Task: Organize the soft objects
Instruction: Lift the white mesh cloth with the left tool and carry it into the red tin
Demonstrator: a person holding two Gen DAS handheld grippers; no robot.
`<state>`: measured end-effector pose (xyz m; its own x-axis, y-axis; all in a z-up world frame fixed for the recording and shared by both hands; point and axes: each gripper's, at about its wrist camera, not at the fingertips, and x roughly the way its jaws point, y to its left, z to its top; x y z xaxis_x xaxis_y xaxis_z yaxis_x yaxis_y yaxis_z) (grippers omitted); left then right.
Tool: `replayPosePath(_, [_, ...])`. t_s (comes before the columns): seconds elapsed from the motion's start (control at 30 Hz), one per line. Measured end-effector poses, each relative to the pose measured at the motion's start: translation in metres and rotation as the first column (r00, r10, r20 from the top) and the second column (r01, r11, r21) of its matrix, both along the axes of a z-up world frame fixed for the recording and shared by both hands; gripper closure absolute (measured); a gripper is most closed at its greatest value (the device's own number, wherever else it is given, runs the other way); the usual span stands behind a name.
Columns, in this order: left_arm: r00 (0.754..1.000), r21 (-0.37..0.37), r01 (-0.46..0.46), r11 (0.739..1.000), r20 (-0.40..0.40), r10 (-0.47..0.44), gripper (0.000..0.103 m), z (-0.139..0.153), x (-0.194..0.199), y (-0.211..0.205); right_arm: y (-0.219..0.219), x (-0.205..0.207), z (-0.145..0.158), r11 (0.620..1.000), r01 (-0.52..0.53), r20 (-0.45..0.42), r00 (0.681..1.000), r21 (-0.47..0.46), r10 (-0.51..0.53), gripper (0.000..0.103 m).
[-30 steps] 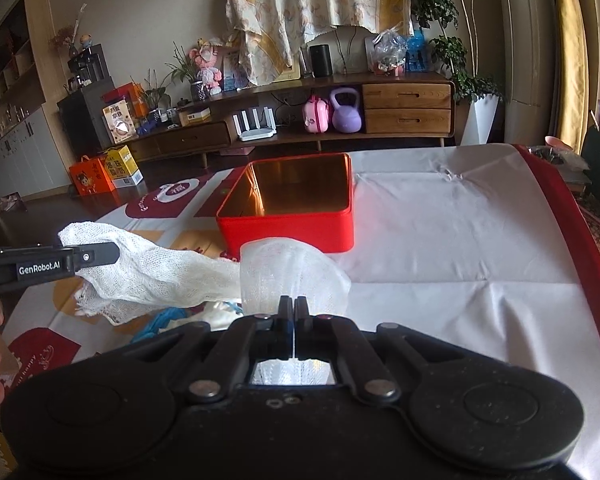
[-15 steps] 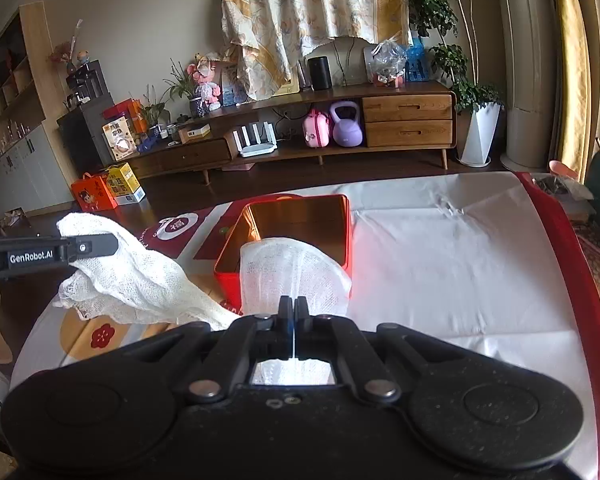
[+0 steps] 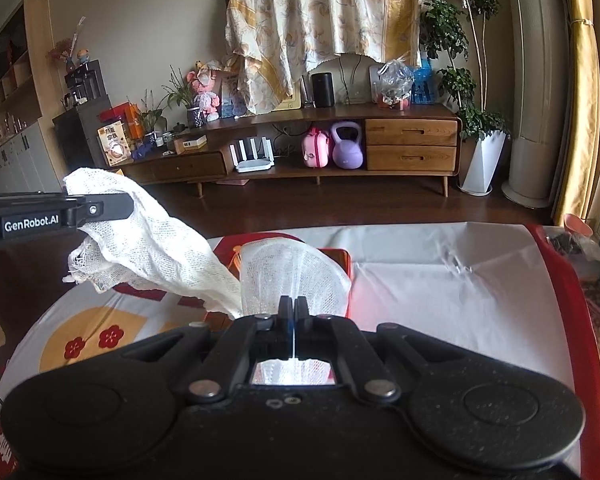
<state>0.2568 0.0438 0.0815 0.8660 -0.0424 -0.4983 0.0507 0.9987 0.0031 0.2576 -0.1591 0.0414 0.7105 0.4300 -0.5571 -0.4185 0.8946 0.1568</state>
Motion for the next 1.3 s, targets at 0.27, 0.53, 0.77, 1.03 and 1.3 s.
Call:
replayPosePath(0.27, [1.0, -0.001, 0.02, 1.0, 0.008, -0.02, 0.096, 0.0, 0.048, -0.017, 0.016, 0.055, -0.008, 0.998, 0.032, -0.04, 0.999, 0.054, -0.03, 0.103])
replayPosePath(0.53, [0.999, 0.028, -0.006, 1.0, -0.031, 0.006, 0.096, -0.029, 0.096, -0.022, 0.029, 0.098, -0.047, 0.997, 0.06, -0.076, 0.996, 0.057, -0.056, 0.103])
replayPosePath(0.77, [0.994, -0.004, -0.022, 1.0, -0.108, 0.021, 0.096, -0.065, 0.124, -0.019, 0.032, 0.126, -0.08, 0.992, 0.078, -0.153, 0.986, 0.096, -0.063, 0.103])
replayPosePath(1.03, [0.974, -0.032, -0.025, 0.999, -0.226, 0.018, 0.096, -0.11, 0.146, -0.014, 0.042, 0.137, -0.113, 0.997, 0.058, -0.22, 0.974, 0.046, -0.047, 0.103])
replayPosePath(1.3, [0.942, -0.031, -0.007, 0.999, -0.337, -0.003, 0.096, -0.149, 0.16, -0.015, 0.047, 0.137, -0.129, 1.0, 0.02, -0.251, 0.968, -0.022, -0.025, 0.101])
